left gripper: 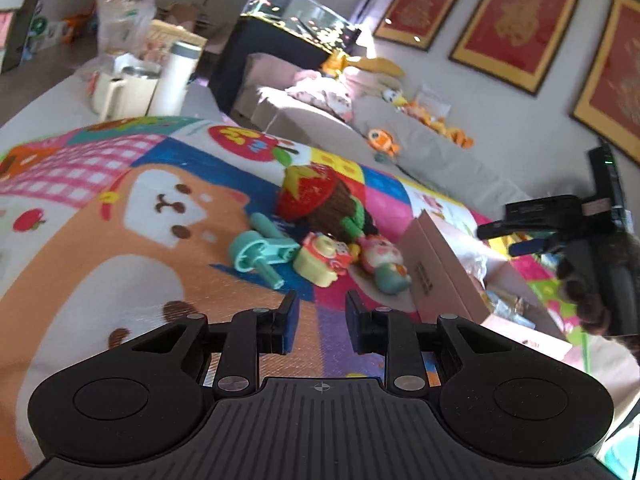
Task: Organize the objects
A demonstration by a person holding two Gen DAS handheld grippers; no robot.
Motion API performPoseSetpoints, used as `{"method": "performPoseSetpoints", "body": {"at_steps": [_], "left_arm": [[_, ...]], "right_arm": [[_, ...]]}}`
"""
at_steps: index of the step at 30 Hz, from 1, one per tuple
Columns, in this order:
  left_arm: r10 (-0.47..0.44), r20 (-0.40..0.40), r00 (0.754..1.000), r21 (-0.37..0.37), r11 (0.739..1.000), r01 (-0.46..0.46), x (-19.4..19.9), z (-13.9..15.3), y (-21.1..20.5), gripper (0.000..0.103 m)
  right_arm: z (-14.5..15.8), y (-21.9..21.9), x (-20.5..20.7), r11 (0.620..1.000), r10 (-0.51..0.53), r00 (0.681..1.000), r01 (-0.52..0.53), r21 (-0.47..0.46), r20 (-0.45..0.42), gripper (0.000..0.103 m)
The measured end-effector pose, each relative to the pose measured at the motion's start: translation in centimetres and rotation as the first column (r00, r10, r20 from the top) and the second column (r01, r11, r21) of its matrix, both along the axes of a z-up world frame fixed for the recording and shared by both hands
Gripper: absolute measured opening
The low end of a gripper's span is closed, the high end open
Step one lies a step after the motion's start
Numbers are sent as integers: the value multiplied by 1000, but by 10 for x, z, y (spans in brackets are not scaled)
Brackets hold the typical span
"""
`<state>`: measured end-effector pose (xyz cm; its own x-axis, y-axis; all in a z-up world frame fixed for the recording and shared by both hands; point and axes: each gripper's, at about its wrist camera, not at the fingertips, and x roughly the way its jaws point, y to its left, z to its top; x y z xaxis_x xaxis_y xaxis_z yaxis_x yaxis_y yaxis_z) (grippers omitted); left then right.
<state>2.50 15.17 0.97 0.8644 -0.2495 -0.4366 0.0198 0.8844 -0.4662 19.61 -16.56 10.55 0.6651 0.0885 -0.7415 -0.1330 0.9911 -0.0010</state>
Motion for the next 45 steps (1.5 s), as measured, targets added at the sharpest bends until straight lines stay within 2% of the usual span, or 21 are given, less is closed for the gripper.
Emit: {"method": "performPoseSetpoints", "body": {"at_steps": [3,5,7,10,12,15,17,19,20,23,27,33,36,39,40,41,42,44,45], "left_arm": [[9,24,1000,-35,999,-9,-4,1,7,27],[23,55,998,-45,999,-21,-7,2,13,27],[48,78,996,-58,997,-44,-12,-2,20,27],[60,81,995,-137,989,-49,-16,-10,32,27],[67,120,991,-162,986,-47,-19,-11,34,27],[62,131,989,-122,991,-46,-19,-10,27,27],[57,137,989,-122,992,-40,-18,-10,27,27],[71,122,990,-144,988,-53,-16,-12,31,27],[89,108,990,-164,984,-71,-15,-15,35,27],[146,78,986,-229,965,-125,-14,-20,46,27],[192,33,981,-295,940,-174,-13,-27,58,28],[199,13,980,-307,933,-185,-14,-28,61,28],[185,-3,983,-302,937,-177,-12,-28,60,28],[146,-33,989,-260,954,-149,-6,-26,54,27],[125,-38,991,-228,965,-130,-4,-22,49,27],[99,-36,994,-180,978,-104,-4,-16,44,27],[74,-19,997,-128,989,-76,-6,-7,37,27],[3,45,999,-47,999,0,-15,16,27,28],[-44,72,996,-18,999,45,-21,28,24,28]], "right_arm": [[23,5,-10,999,2,1000,-3,32,26,78],[34,15,-13,993,36,999,-37,116,16,82],[33,35,-7,977,62,998,-59,204,-8,84],[17,75,17,959,73,996,-53,278,-59,84],[4,103,41,961,52,997,-33,273,-65,80],[-13,136,80,979,5,999,4,201,-42,69],[-29,151,102,985,2,996,13,171,-88,63],[-44,167,110,992,47,987,-28,121,-152,53],[-48,172,105,993,63,985,-45,110,-161,51],[-47,174,77,978,158,969,-126,167,-190,51],[-47,163,17,951,267,939,-220,216,-217,50],[-46,135,-78,914,359,906,-293,280,-225,50],[-42,109,-124,906,377,913,-327,268,-158,52],[-35,77,-162,932,334,941,-320,170,-59,55],[-31,64,-172,941,313,949,-306,144,-31,56],[-26,50,-181,949,291,957,-288,127,-4,62],[-21,37,-188,956,268,963,-269,114,20,71],[-16,15,-202,968,232,971,-237,86,61,80],[-15,7,-210,971,224,971,-230,68,77,80]]}}
